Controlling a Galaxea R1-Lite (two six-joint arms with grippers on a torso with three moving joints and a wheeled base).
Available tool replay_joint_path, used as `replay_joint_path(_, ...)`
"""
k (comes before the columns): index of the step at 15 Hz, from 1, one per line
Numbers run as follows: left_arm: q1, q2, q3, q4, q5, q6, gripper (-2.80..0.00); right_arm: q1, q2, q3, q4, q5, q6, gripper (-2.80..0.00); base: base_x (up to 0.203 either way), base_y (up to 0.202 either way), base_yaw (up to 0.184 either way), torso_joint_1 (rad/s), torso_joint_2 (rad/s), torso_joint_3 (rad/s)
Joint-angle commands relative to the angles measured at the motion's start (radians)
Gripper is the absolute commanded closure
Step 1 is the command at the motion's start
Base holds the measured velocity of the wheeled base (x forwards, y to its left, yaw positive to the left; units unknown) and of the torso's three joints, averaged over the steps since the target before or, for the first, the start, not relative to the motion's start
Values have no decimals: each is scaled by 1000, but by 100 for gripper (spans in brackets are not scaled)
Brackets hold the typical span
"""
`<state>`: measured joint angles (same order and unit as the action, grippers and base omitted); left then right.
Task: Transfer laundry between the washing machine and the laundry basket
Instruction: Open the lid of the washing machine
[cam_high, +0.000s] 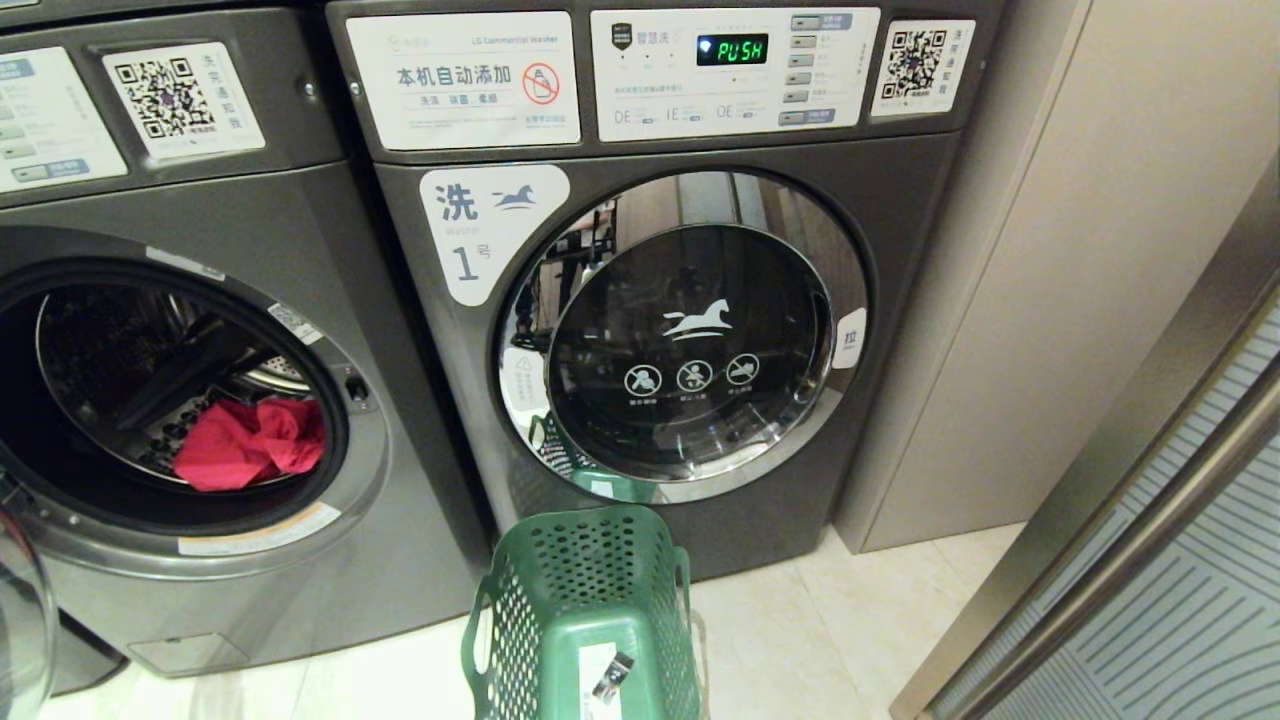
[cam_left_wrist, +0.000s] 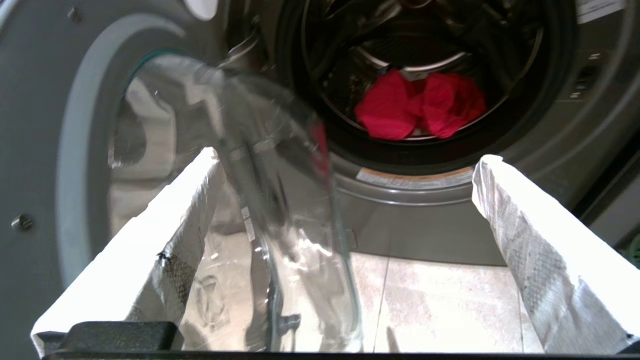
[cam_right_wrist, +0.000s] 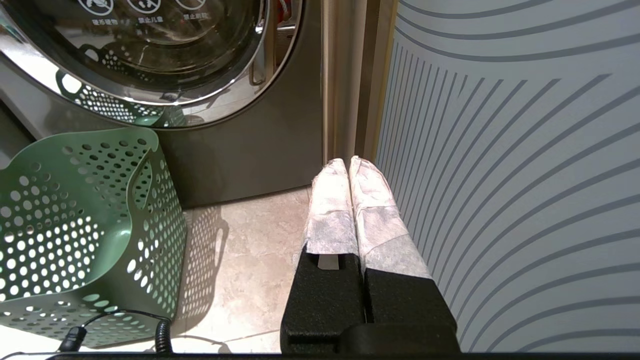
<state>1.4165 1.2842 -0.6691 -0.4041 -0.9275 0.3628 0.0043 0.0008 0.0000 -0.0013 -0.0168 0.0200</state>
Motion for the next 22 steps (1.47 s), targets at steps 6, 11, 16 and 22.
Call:
replay_joint_path(6, 27, 124, -31, 45, 116, 3, -280, 2, 1, 0, 0, 0, 0, 0, 0, 0, 0, 0, 0, 0)
replay_joint_path(11, 39, 201, -102, 39, 300, 2, -280, 0, 1, 0, 0, 0, 0, 0, 0, 0, 0, 0, 0, 0)
replay_joint_path(16, 89, 410, -276, -37, 549, 7, -280, 1, 1, 0, 0, 0, 0, 0, 0, 0, 0, 0, 0, 0)
replay_joint_path(22, 170, 610, -501, -56, 779, 2, -280, 0, 1, 0, 0, 0, 0, 0, 0, 0, 0, 0, 0, 0)
